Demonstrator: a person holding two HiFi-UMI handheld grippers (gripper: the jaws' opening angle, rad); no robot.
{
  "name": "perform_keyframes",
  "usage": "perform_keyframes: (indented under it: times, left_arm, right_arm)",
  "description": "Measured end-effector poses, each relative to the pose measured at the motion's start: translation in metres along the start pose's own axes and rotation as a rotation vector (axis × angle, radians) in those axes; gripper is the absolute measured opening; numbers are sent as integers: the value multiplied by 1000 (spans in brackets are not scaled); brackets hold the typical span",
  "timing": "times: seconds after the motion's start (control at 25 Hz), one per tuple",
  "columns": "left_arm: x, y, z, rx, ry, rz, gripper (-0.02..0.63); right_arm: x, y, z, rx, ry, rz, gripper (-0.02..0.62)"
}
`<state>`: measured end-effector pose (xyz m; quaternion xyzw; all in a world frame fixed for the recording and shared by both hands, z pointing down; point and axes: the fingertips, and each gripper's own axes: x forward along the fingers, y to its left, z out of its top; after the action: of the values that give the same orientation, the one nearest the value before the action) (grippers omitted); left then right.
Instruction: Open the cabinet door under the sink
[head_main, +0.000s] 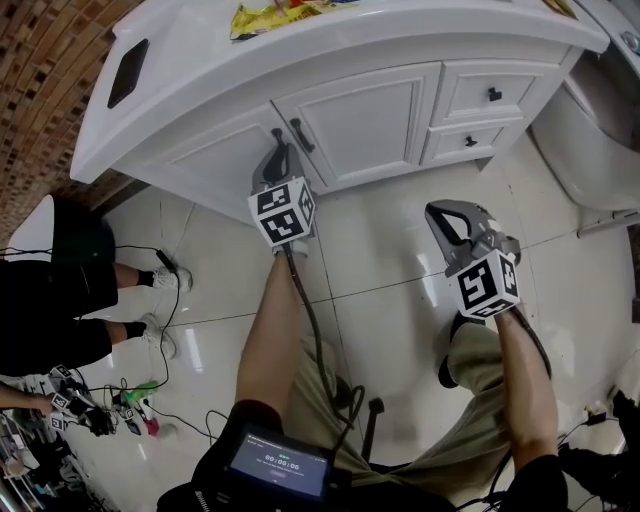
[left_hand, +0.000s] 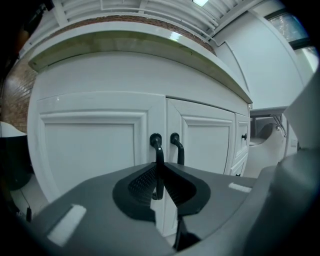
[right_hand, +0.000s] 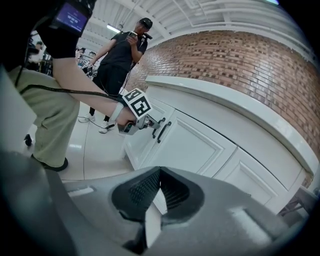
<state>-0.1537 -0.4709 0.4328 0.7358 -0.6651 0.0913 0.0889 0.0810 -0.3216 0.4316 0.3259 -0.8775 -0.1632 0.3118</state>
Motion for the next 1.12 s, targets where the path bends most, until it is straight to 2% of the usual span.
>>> perform_keyframes:
  times: [0.24,0.6,1.12]
  left_arm:
    - [-24,-5,-7,-6,8,1,55]
    - [-82,-9,-26,22,12,2,57]
    - [-174,22,-51,23,20,8,57]
  right_arm:
    - [-16,9,6,-1,-25,1,-8]
    - [-40,57,11,-25,-50,49,-8]
    - [-60,126,41,-71,-79,121,-8]
